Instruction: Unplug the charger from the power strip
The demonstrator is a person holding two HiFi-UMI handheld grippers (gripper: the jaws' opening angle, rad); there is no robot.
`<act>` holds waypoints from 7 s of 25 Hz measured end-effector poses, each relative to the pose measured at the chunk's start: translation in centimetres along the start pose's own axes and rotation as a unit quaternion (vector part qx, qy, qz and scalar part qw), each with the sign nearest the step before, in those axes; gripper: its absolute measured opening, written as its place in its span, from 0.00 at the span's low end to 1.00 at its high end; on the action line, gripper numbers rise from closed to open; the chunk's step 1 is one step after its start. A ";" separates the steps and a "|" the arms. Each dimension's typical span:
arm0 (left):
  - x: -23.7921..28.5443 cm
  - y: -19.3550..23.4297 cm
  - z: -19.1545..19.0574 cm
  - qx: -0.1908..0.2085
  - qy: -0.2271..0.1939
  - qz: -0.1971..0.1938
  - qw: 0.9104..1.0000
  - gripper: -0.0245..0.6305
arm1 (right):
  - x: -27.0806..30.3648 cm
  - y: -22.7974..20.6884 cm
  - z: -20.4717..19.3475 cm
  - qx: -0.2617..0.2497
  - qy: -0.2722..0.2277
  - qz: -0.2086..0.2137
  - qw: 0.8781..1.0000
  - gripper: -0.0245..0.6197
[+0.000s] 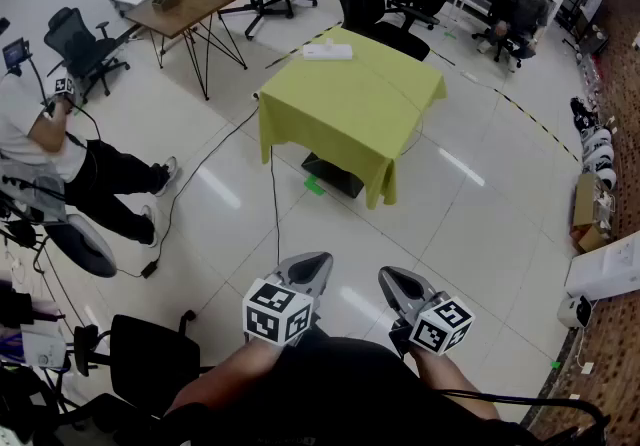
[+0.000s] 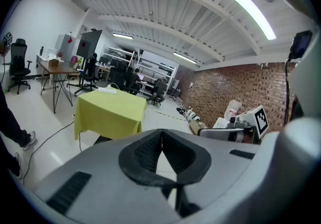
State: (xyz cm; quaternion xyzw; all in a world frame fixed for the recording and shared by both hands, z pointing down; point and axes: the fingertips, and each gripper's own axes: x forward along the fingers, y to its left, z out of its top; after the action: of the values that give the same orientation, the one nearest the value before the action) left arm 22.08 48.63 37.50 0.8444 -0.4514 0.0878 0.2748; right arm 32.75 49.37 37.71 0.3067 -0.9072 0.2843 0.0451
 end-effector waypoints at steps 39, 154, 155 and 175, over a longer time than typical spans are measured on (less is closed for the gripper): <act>8.5 22.2 11.8 -0.033 -0.017 0.053 0.998 0.05 | 25.3 -8.1 12.4 -0.027 0.023 0.048 0.998 0.04; 46.4 65.5 34.7 0.015 0.146 -0.108 0.983 0.05 | 69.2 -44.1 29.7 0.058 0.073 -0.217 0.972 0.04; 46.4 66.2 34.7 0.010 0.145 -0.105 0.984 0.05 | 69.5 -44.7 29.6 0.055 0.077 -0.225 0.970 0.04; 46.6 70.6 33.0 -0.033 0.152 -0.108 0.982 0.05 | 74.6 -54.1 28.1 0.014 0.156 -0.304 0.940 0.35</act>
State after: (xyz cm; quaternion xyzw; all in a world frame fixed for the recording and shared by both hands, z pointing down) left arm -11.51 -33.72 55.62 0.8556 -0.3133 0.1700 0.3754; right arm 6.61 -40.69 59.83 0.5200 -0.7484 0.3144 0.2659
